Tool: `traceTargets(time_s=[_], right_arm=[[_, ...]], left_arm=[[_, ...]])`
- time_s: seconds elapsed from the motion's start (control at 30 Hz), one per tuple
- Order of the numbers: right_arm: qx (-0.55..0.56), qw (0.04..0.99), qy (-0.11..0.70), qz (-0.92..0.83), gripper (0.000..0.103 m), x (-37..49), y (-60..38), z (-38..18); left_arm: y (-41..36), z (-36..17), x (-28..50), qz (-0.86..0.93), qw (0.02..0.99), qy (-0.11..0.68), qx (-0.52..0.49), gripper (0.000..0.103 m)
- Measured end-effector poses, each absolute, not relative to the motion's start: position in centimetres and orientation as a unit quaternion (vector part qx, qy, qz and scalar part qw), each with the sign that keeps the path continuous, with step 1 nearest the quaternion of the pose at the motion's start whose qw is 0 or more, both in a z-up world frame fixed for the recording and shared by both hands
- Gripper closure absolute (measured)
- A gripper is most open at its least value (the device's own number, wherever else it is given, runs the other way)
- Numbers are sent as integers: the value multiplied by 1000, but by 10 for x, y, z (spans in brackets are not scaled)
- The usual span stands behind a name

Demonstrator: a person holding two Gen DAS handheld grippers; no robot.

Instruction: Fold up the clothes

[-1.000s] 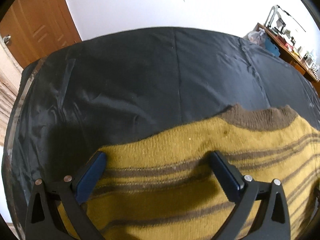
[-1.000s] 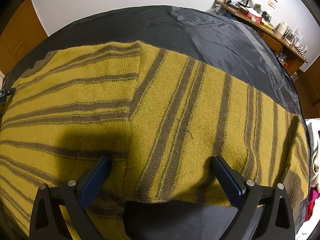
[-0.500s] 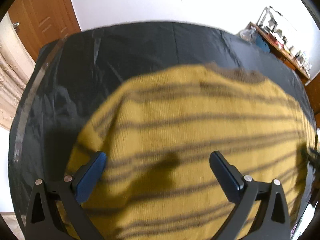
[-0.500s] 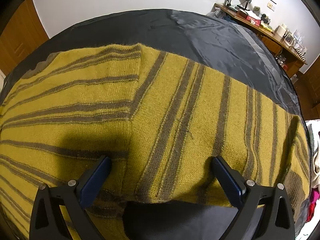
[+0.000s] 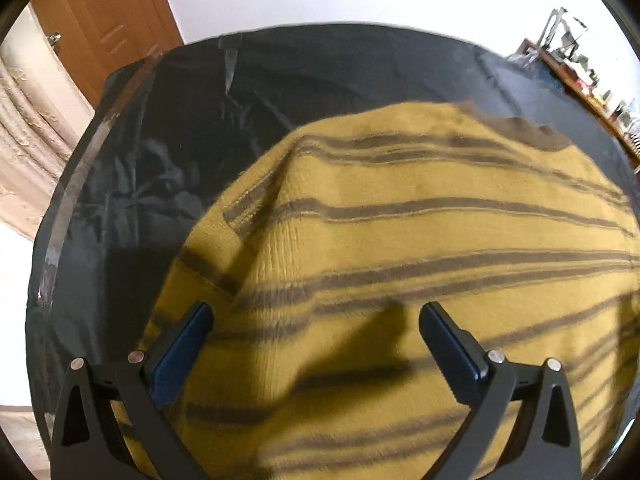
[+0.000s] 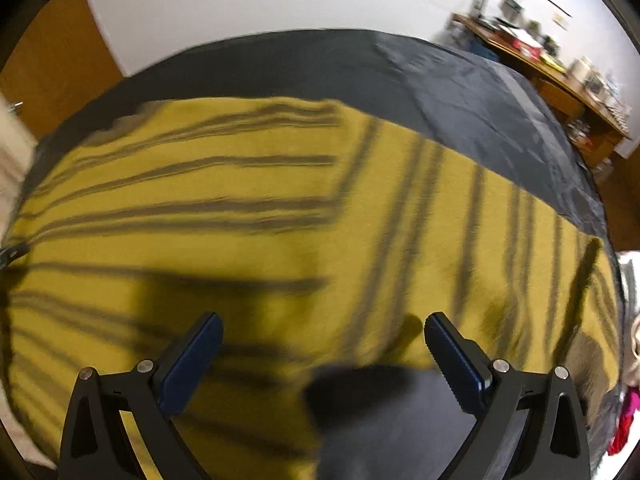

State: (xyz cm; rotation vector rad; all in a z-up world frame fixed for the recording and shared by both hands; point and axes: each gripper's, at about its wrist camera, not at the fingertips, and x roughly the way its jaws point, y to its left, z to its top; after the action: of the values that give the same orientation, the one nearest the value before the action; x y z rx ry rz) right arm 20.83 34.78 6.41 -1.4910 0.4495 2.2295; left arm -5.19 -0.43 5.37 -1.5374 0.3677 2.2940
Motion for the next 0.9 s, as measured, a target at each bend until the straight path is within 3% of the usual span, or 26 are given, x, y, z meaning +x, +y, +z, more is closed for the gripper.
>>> traceTargets(time_s=[0.2,0.37,0.53,0.9], right_arm=[[-549,96,143,818,1,219,267,66],[-569,18,126,813,1,229,213,46],[-578,14,3,816,1,233,188,35],[-539,15,3,842,0,250,185,35]], left_arm=[[19,75,0,803,225,144,-533,0],[44,59,43,788,243,160,-542,0],[39,35,67,778,239,188,-550,0],[40,26,72,803,216,156,-533,0]])
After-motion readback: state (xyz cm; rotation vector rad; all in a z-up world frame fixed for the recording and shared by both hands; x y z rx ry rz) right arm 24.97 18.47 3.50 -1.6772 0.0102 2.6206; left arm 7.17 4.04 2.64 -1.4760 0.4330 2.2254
